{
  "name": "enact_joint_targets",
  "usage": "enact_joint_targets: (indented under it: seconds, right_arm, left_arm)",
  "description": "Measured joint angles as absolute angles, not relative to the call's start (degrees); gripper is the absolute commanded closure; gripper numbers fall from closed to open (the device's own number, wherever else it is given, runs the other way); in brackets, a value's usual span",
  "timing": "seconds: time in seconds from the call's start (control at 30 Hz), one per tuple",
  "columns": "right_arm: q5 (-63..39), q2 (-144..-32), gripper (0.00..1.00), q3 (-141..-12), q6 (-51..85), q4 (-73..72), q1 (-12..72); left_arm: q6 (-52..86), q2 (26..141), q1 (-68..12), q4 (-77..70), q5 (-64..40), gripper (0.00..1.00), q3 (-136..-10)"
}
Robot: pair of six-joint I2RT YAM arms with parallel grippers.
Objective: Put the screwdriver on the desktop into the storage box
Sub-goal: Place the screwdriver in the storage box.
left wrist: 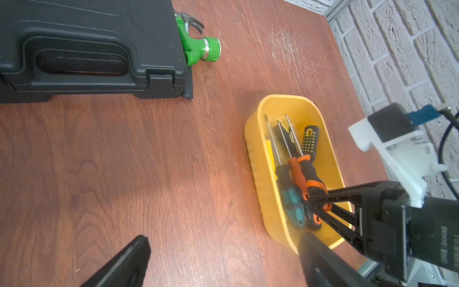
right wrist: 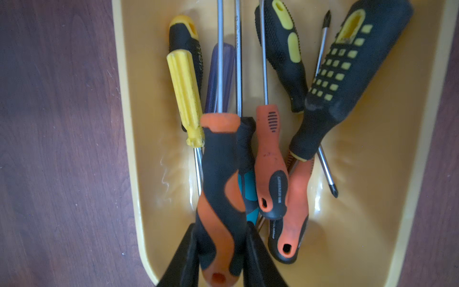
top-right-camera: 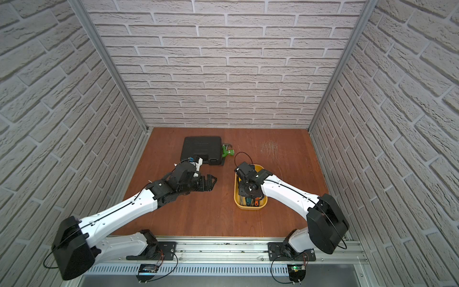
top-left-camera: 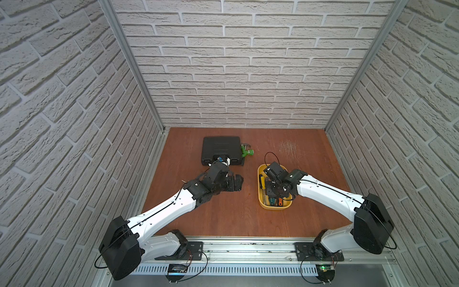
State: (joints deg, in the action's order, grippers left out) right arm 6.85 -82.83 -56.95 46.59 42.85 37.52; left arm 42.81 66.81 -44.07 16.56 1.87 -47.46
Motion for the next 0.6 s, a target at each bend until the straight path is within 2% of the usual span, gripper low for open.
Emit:
enact_joint_targets:
  seconds: [0.6]
  right_arm:
    - [6.87,-82.83,0.98,-56.95,46.57,42.85,37.67]
  left_arm:
    - [42.06,66.81,-44.07,16.73,1.87,0.02,-47.46]
